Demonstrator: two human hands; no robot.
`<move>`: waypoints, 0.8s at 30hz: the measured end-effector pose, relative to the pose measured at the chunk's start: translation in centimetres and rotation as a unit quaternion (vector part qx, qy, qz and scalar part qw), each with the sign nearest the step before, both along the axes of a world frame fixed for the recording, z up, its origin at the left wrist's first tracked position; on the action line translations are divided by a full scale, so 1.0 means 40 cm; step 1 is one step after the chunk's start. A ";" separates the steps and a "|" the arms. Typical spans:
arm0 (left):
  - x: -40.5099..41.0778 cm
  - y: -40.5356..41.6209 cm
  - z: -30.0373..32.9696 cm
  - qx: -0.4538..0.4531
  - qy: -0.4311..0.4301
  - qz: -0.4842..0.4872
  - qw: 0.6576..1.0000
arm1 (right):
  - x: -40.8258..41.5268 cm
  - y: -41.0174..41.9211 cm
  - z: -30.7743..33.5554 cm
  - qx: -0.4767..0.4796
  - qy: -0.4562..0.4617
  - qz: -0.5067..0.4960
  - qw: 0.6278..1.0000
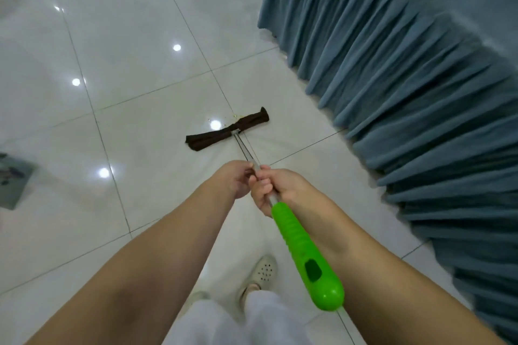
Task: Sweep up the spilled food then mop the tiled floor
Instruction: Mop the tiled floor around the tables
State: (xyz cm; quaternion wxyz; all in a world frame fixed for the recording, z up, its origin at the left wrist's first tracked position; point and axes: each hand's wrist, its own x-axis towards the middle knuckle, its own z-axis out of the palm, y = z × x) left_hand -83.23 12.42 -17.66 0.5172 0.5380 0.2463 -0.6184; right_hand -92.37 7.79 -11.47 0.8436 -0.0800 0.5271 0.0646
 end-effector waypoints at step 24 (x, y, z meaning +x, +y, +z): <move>-0.172 -0.067 0.010 -0.039 0.024 -0.075 0.996 | -0.240 -0.092 0.035 0.073 0.027 -0.024 0.997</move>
